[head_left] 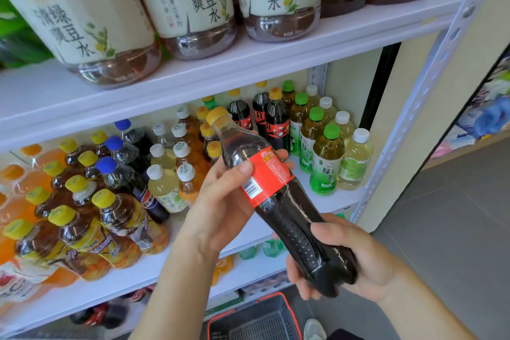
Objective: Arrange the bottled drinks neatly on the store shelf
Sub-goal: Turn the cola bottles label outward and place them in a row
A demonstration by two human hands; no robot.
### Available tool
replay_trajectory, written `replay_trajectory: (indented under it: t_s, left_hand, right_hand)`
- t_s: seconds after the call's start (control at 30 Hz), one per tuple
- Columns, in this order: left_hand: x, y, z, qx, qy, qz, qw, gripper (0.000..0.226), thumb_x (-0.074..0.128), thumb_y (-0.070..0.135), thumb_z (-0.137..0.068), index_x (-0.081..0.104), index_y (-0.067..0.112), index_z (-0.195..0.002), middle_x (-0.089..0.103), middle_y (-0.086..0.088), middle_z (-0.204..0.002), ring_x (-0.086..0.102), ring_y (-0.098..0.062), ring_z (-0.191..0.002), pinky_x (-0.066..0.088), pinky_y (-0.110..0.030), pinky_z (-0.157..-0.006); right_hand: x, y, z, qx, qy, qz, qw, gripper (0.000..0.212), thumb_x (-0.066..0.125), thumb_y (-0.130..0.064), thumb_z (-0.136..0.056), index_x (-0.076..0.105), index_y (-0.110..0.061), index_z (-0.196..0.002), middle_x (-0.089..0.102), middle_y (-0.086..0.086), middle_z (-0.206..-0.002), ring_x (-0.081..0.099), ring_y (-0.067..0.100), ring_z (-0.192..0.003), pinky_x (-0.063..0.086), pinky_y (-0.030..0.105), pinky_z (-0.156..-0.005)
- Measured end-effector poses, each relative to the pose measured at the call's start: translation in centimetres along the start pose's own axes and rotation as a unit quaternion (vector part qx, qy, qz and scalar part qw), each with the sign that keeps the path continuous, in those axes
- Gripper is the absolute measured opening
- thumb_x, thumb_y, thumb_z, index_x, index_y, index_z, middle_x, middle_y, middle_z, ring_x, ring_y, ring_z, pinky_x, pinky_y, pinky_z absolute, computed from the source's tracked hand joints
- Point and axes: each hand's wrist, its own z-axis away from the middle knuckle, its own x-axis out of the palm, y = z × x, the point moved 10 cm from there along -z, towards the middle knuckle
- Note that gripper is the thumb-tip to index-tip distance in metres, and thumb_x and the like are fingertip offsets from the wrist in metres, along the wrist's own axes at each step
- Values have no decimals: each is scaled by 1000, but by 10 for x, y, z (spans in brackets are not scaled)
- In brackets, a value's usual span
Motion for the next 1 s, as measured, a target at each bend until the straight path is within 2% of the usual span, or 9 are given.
replay_trajectory:
  t_s: [0.1,0.17,0.23,0.33,0.5,0.7,0.8,0.9,1.0]
  left_hand:
    - [-7,4,-1,23,64,-12,998,85,94,36,-54,58,1,-122,60,-31,-118,56,-52,-114,43,-67,-99]
    - [-15,14,0,56,109,-45,991,71,93,34,-53,63,6,-111,69,-17,-102,68,-35,-93,58,-51,-83]
    - [-19,27,2,97,158,-89,979,56,88,28,-59,61,14,-106,73,-2,-88,71,-19,-79,58,-32,-69]
    - [-20,35,7,132,200,-136,961,54,87,28,-62,56,20,-106,72,9,-80,71,-11,-74,56,-24,-67]
    - [-12,35,3,100,157,-87,979,52,80,24,-68,56,12,-113,70,1,-91,68,-16,-85,55,-34,-77]
    - [-7,21,6,65,85,-4,994,66,74,7,-64,48,7,-125,54,-35,-129,48,-57,-122,35,-69,-105]
    - [3,22,5,70,47,6,996,57,74,8,-60,52,14,-113,61,-23,-112,58,-49,-108,47,-56,-97]
    - [4,27,4,95,60,0,994,64,77,8,-59,49,13,-117,70,-6,-94,68,-23,-83,58,-37,-73]
    - [-1,32,6,119,109,-19,987,68,81,14,-60,49,12,-120,73,-2,-90,70,-18,-77,58,-33,-66]
  right_hand:
    - [-2,-1,-2,-9,27,-3,1000,65,79,-46,-73,63,-2,-119,66,24,-96,68,29,-76,58,37,-56]
    - [-12,-9,1,-35,88,71,993,56,80,-46,-70,66,-21,-118,68,14,-101,70,24,-80,59,35,-62]
    - [-28,-22,12,-62,186,249,948,58,80,-46,-65,57,-41,-118,68,-5,-102,70,18,-87,57,27,-69]
    - [-38,-34,29,-107,269,373,882,76,83,-41,-63,41,-43,-127,67,-10,-99,69,16,-82,56,27,-70]
    - [-37,-29,34,-143,247,170,943,57,84,-39,-63,60,-25,-112,71,14,-87,68,28,-66,51,30,-53]
    - [-27,6,26,-23,174,-78,981,63,71,-66,-64,76,-12,-97,65,24,-72,59,28,-46,39,23,-42]
    - [-27,18,26,9,157,-107,982,58,51,-66,-76,77,-17,-94,65,19,-69,59,26,-46,31,26,-46]
    - [-25,17,24,-5,144,-134,981,61,70,-64,-69,76,-12,-101,68,22,-78,63,29,-57,39,28,-48]
    - [-37,6,24,-76,188,-150,968,67,88,-52,-55,74,-13,-108,70,21,-97,68,30,-74,51,31,-49]
